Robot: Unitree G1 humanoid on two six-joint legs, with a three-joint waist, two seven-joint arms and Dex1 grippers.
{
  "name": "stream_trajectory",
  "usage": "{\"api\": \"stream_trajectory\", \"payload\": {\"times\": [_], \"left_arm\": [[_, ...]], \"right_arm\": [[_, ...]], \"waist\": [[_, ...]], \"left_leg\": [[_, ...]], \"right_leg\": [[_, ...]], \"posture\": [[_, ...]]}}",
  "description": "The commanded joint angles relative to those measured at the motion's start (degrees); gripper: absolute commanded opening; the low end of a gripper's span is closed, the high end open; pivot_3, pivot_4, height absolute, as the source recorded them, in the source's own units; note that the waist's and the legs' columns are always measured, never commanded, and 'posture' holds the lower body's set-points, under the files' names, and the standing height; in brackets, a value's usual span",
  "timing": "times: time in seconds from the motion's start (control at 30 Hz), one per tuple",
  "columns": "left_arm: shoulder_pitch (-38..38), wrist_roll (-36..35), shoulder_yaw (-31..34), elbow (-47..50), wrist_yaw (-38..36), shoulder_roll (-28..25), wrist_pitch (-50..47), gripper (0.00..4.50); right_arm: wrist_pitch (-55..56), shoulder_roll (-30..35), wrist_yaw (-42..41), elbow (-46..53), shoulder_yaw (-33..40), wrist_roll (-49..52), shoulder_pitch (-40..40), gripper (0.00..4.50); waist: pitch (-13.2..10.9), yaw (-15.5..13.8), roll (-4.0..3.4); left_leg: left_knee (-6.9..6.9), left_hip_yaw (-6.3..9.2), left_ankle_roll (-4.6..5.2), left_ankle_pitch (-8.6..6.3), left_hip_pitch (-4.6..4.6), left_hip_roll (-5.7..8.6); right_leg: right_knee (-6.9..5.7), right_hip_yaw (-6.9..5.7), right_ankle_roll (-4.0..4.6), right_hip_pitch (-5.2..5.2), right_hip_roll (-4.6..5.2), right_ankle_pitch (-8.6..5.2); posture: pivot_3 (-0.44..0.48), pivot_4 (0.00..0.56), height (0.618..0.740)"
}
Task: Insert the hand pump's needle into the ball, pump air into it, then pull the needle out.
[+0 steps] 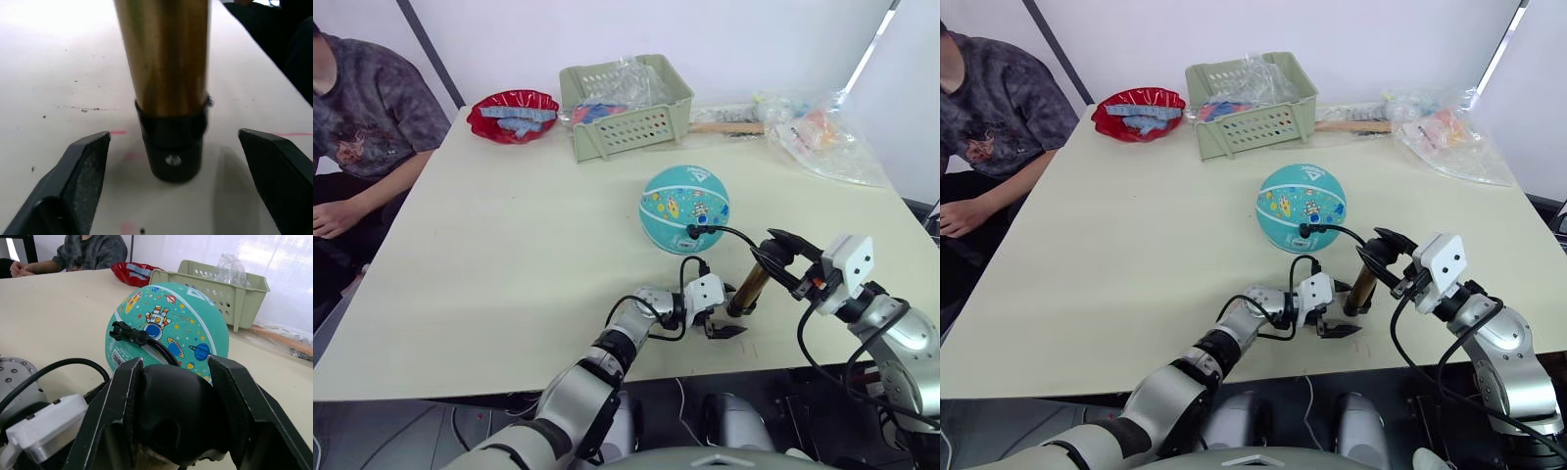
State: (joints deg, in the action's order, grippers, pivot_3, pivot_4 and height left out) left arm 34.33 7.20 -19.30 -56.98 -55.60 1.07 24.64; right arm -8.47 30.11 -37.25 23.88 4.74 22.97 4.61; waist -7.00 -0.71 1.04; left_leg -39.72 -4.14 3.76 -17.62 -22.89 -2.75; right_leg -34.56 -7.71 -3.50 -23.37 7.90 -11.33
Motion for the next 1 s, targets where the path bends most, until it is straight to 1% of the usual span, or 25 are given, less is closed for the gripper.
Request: {"api": "stream_trajectory", "payload": {"times": [0.03, 0.17, 0.3, 0.43, 0.53, 0.63, 0.73, 0.87, 0.93, 1.0], "left_arm": [[-3.3, -4.1, 1.5, 7.8, -6.0, -3.8, -0.3, 4.5], [-6.5, -8.5, 2.8, 18.4, -10.1, -7.9, -3.7, 4.5], [-10.4, -14.7, 4.9, 32.0, -14.4, -14.1, -9.8, 4.5], [-12.4, -19.2, 6.6, 41.3, -16.0, -18.8, -15.0, 4.5], [-13.3, -21.2, 7.5, 45.2, -16.5, -21.3, -17.6, 4.5], [-14.5, -26.4, 11.0, 51.8, -19.7, -26.7, -20.9, 4.5], [-14.9, -29.4, 12.5, 54.3, -21.6, -30.0, -22.5, 4.5], [-15.6, -31.3, 13.6, 55.8, -21.7, -30.9, -23.4, 4.5], [-16.0, -32.1, 14.0, 57.2, -21.4, -31.3, -24.1, 4.5], [-16.8, -34.0, 15.2, 59.3, -20.5, -31.8, -26.3, 4.5]], "right_arm": [[-3.3, 0.6, -0.6, -3.5, -2.2, -1.7, 3.1, 1.59], [-3.2, 0.9, -0.6, -2.6, -1.4, -1.4, 3.0, 1.59], [-3.6, 1.6, -1.1, -1.3, 0.1, -0.3, 2.9, 1.59], [-3.3, 2.4, -1.8, -0.8, 1.0, 0.6, 2.9, 1.59], [-3.3, 2.7, -1.9, -0.6, 1.5, 1.0, 2.7, 1.59], [-3.2, 3.9, -2.6, -0.4, 2.6, 1.3, 2.4, 1.59], [-3.3, 4.7, -3.1, -0.7, 3.8, 2.3, 2.0, 1.59], [-3.6, 6.1, -3.7, -1.0, 6.2, 3.6, 1.5, 1.59], [-4.0, 7.2, -3.7, -1.1, 8.0, 4.3, 0.3, 1.59], [-4.9, 9.7, -4.7, -1.2, 10.0, 5.4, -1.2, 1.59]], "waist": [[-0.2, 0.1, -0.12], [-0.5, 0.0, -0.42], [-0.7, -0.2, -0.62], [-0.9, -0.1, -0.8], [-1.0, -0.3, -0.91], [-1.2, -0.1, -0.81], [-1.4, -0.3, -0.96], [-1.4, -0.7, -0.99], [-1.5, -0.7, -0.97], [-1.8, -0.8, -1.01]], "left_leg": [[0.04, -0.01, 0.0, 0.0, 0.0, 0.0], [0.09, -0.01, -0.01, 0.01, -0.01, 0.0], [0.1, -0.03, -0.01, 0.01, -0.08, 0.08], [0.1, -0.04, -0.02, 0.01, -0.11, 0.19], [0.11, -0.03, -0.02, 0.02, -0.1, 0.28], [0.13, -0.02, -0.04, 0.03, -0.1, 0.37], [0.23, -0.02, -0.23, 0.15, -0.09, 0.39], [0.23, -0.01, -0.28, 0.17, -0.07, 0.5], [0.23, -0.07, -0.51, 0.31, -0.08, 0.57], [0.24, -0.07, -0.53, 0.32, -0.08, 0.58]], "right_leg": [[0.0, 0.01, 0.01, -0.03, 0.0, 0.0], [-0.01, 0.02, 0.15, -0.08, -0.01, 0.05], [0.0, 0.03, 0.16, -0.1, 0.03, 0.06], [0.01, 0.07, 0.15, -0.1, 0.07, 0.06], [0.0, 0.08, 0.13, -0.09, 0.06, 0.05], [-0.04, 0.14, -0.06, -0.1, 0.04, 0.08], [-0.08, 0.2, -0.1, -0.11, 0.01, 0.07], [-0.07, 0.22, -0.29, -0.09, 0.03, -0.05], [-0.07, 0.32, -0.34, -0.07, 0.03, -0.02], [-0.07, 0.33, -0.34, -0.07, 0.02, 0.0]], "posture": [[0.0, 0.15, 0.74], [0.0, 0.15, 0.74], [0.0, 0.15, 0.74], [0.0, 0.15, 0.74], [0.0, 0.15, 0.74], [0.0, 0.15, 0.74], [0.0, 0.15, 0.74], [0.0, 0.15, 0.74], [0.0, 0.15, 0.74], [0.0, 0.15, 0.74]]}}
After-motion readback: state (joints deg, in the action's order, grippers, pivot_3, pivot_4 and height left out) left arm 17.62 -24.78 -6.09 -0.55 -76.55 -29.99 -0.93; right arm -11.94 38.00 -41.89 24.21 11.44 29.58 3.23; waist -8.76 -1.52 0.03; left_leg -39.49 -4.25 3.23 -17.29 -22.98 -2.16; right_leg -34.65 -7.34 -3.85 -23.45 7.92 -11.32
